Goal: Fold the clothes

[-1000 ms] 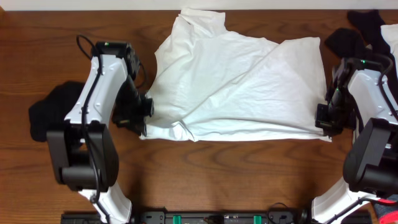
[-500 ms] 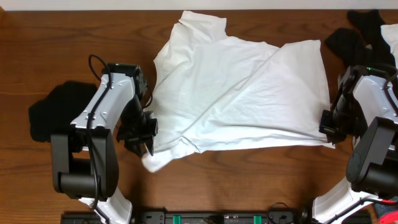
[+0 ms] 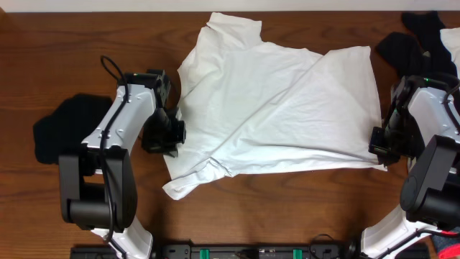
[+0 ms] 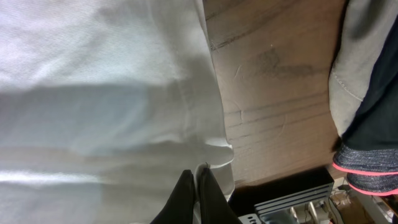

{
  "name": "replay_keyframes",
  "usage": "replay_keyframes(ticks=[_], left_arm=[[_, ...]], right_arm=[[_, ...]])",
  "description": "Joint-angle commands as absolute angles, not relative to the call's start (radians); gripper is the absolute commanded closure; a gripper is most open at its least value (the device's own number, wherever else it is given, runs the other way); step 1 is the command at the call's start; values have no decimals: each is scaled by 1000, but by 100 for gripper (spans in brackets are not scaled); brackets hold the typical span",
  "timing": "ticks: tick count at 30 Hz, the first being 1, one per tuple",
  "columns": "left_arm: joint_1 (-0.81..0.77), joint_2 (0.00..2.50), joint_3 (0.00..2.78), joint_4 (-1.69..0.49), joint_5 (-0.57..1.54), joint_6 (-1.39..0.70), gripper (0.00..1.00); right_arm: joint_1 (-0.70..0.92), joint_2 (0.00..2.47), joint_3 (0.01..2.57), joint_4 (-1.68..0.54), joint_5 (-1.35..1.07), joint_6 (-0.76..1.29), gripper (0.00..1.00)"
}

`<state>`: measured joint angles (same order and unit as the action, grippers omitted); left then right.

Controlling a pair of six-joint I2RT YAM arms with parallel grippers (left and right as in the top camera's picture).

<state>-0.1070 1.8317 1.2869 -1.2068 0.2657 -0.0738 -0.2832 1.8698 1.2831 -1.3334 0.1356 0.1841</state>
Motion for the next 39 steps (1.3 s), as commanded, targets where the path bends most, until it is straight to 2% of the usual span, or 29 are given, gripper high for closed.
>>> replay_keyframes(ticks=[1,4,8,11,19,27,34,36,39], left_arm=[[-91,1821,1294,-1146,138,-175,94],[-74,1821,1294,-1075,48,-200,89],[-58,1822,1293,-958,38,-169,63],[-57,1824,1293,-902,87,-59,53],[-38,1826,1293,-773,90,-28,53],[-38,1871,1275,-780,115,-30,53],[-38,1925,1266,-781,321,34,54],[-38,1927,1265,-786,322,33,55],[-38,1928,1265,-795,322,34,63]], right_arm=[[-294,1861,1281,-1331,150,205,99],[-294,1861,1281,-1331,149,205,99],[-294,1861,1281,-1330,146,205,99],[-294,1861,1281,-1330,146,205,99],[-294,1861,1281,-1330,145,205,99],[-294,1861,1281,-1330,142,205,99],[-294,1861,1281,-1330,142,205,99],[-294,1861,1281,-1330,141,205,99],[-294,1861,1281,-1330,141,205,99]])
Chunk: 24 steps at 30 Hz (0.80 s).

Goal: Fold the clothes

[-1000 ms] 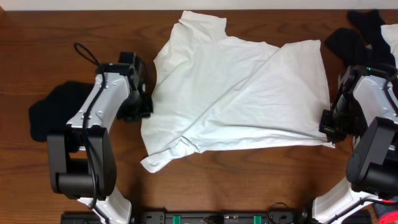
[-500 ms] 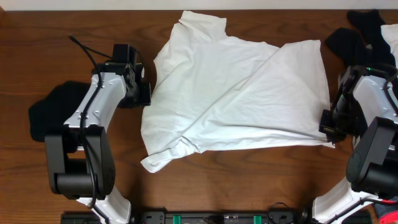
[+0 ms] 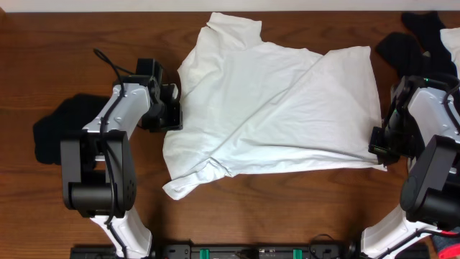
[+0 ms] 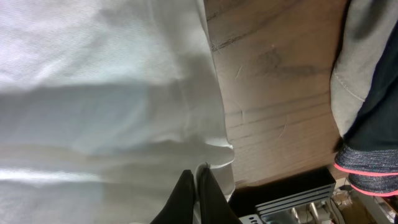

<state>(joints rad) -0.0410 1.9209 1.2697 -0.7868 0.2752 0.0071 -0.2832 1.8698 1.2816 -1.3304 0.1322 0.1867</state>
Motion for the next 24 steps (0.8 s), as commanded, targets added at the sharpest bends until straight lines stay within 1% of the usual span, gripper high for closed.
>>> replay_keyframes(ticks=[1,4,5,6,7,11,13,15,16,19,21,24], left_arm=[[-38,1929,1265,-799,322,34,67],[-38,1929,1265,-815,322,33,79],[-38,1928,1265,-821,321,34,85],[-35,1928,1266,-827,300,33,91],[-32,1926,1266,-836,247,25,94],[-15,1901,1269,-864,-76,-158,94],[-12,1880,1270,-879,-153,-215,94],[-12,1863,1270,-884,-115,-220,94],[-14,1853,1270,-902,-20,-219,91],[-14,1850,1270,-937,101,-209,87],[-14,1850,1270,-949,131,-174,87],[-10,1849,1270,-949,112,-149,87]], right_arm=[[-294,1861,1281,-1330,141,205,99],[-294,1861,1281,-1331,141,205,99],[-294,1861,1281,-1331,141,205,99],[-294,1861,1281,-1331,141,205,99],[-294,1861,1281,-1331,141,205,99],[-294,1861,1281,-1331,137,205,99],[-294,1861,1281,-1331,138,205,99],[-294,1861,1281,-1330,138,205,99],[-294,1861,1281,-1330,138,205,99],[-294,1861,1281,-1329,138,205,99],[-294,1861,1281,-1328,138,205,99],[-294,1861,1281,-1329,138,205,99]])
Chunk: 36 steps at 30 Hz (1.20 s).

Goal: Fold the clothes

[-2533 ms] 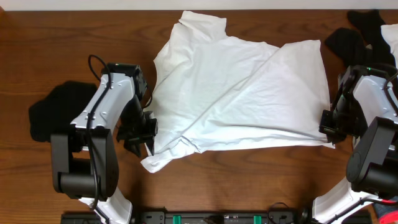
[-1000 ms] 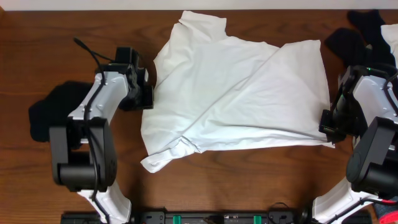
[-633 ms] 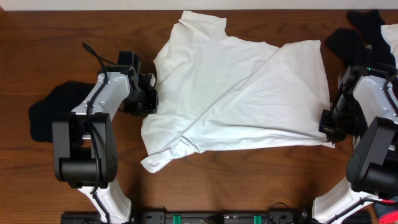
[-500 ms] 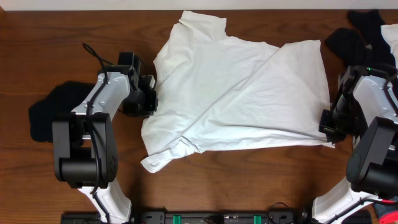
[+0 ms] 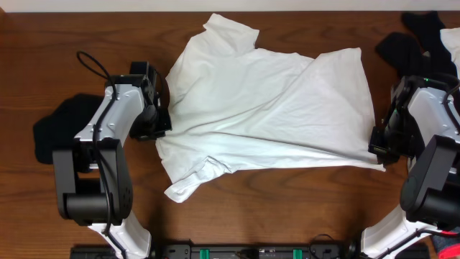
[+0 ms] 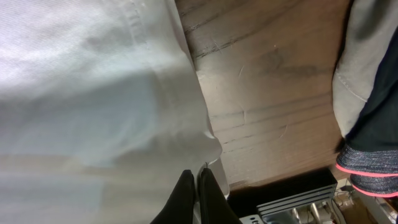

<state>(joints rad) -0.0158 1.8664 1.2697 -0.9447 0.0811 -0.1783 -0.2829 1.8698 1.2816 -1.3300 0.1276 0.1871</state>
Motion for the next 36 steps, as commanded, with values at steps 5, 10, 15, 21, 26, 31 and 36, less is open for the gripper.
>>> replay_keyframes(ticks=[5,10,15,21,26,31,36], left_arm=[[19,1849,1291,-902,62,-152,83],[36,1845,1316,-766,60,-151,58],[36,1846,1316,-614,104,-150,46],[35,1871,1316,-520,187,-124,46],[35,1897,1315,-483,202,-97,46],[35,1937,1315,-453,203,-97,46],[34,1990,1315,-398,276,-72,46]], right_arm=[[-294,1861,1281,-1327,138,205,99],[-294,1861,1281,-1325,139,205,99],[-294,1861,1281,-1322,147,205,99],[-294,1861,1281,-1317,147,205,99],[-294,1861,1281,-1317,147,205,99],[-294,1861,1281,-1317,147,205,99],[-294,1861,1281,-1321,147,205,99]])
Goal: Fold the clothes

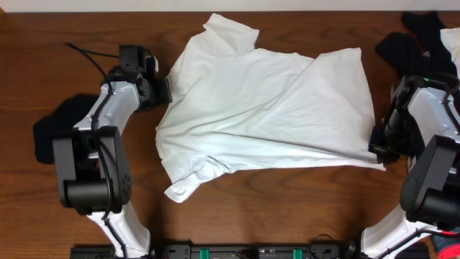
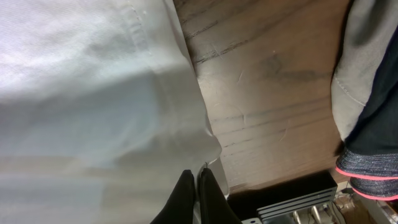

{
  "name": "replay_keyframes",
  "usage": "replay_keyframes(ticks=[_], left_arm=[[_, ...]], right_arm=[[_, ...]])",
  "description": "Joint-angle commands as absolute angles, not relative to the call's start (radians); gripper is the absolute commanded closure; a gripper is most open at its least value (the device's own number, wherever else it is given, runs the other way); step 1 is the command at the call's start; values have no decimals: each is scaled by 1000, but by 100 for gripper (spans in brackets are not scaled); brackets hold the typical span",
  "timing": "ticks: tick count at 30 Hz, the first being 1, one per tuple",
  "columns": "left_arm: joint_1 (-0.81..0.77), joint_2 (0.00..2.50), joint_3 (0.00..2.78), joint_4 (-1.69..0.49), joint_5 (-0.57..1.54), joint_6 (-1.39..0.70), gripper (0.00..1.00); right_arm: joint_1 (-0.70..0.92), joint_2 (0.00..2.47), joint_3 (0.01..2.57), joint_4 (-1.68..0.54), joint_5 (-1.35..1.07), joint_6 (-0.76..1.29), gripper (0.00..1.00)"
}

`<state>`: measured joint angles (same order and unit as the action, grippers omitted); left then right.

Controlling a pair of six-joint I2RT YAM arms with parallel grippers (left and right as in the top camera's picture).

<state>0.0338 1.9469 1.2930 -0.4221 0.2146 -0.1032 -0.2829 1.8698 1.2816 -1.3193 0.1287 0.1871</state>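
A white T-shirt [image 1: 266,101] lies spread on the brown table [image 1: 287,208], with its collar end at the back and a diagonal fold across it. My left gripper [image 1: 161,91] sits at the shirt's left edge beside the upper sleeve; its jaws do not show clearly from above. My right gripper [image 1: 379,141] is at the shirt's near right corner. In the right wrist view the right gripper [image 2: 196,177] is shut on the white T-shirt [image 2: 93,93], pinching the hem.
A black garment [image 1: 61,129] lies left of the left arm. Dark clothes [image 1: 413,43] and a pale garment [image 1: 453,39] are piled at the back right. A grey garment with a pink-trimmed dark edge [image 2: 367,93] lies right of the right gripper.
My left gripper has moved from the middle of the shirt's left edge toward the back, beside the upper sleeve. The shirt and the right gripper have not shifted.
First my left gripper was at the shirt's left edge near the front, then slightly further back. After that the shirt lay shifted left and drawn flatter, with the gripper at its edge. Now the gripper sits further back. The right gripper pinched the corner throughout.
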Motion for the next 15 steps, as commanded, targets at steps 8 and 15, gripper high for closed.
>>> replay_keyframes(ticks=[8,15], left_arm=[[33,2019,1316,-339,302,1,72],[22,1948,1316,-297,305,0,73]], right_arm=[[-294,1861,1281,-1323,147,205,99],[-294,1861,1281,-1315,147,205,99]])
